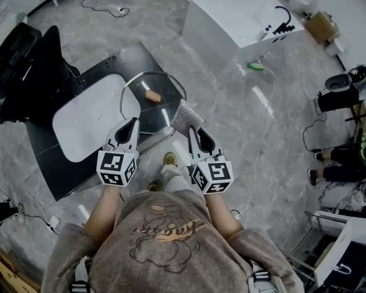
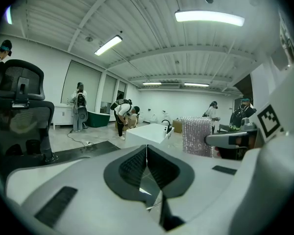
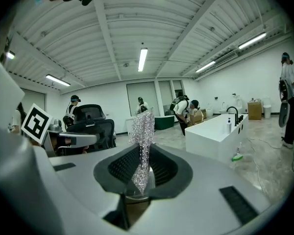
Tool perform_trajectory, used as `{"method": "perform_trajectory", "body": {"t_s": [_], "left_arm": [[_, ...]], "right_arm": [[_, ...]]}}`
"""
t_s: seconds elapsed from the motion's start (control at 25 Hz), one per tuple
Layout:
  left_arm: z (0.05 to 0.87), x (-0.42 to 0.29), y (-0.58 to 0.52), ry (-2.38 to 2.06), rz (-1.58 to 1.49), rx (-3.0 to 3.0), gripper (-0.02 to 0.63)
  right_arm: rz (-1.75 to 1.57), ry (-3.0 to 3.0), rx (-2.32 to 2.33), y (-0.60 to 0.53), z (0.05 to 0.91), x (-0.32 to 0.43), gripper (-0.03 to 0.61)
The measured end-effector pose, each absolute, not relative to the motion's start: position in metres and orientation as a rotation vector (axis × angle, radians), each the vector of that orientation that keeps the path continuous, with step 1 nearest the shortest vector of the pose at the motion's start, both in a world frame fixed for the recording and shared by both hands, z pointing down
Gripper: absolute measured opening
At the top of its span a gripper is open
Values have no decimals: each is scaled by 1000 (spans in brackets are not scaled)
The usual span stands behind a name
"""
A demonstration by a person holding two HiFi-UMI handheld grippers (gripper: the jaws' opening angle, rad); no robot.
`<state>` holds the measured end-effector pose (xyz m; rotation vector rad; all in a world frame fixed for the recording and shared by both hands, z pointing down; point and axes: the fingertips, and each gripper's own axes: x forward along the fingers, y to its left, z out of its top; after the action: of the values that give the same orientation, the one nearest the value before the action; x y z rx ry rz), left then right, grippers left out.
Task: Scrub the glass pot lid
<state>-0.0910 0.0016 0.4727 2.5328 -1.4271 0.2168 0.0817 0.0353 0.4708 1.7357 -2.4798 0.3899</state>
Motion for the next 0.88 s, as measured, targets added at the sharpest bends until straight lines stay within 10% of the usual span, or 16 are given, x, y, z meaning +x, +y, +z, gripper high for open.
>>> {"method": "perform_trajectory", "body": {"t_s": [0.72,0.88], "left_arm": [[501,-62,-92,-1444,379,2441,33],[515,-49,-105,-1294,447,2497,295]], "right_arm": [[459,-2574,1488,-95,485,106,79],[475,-2561,1501,-111,489,102,78]]}}
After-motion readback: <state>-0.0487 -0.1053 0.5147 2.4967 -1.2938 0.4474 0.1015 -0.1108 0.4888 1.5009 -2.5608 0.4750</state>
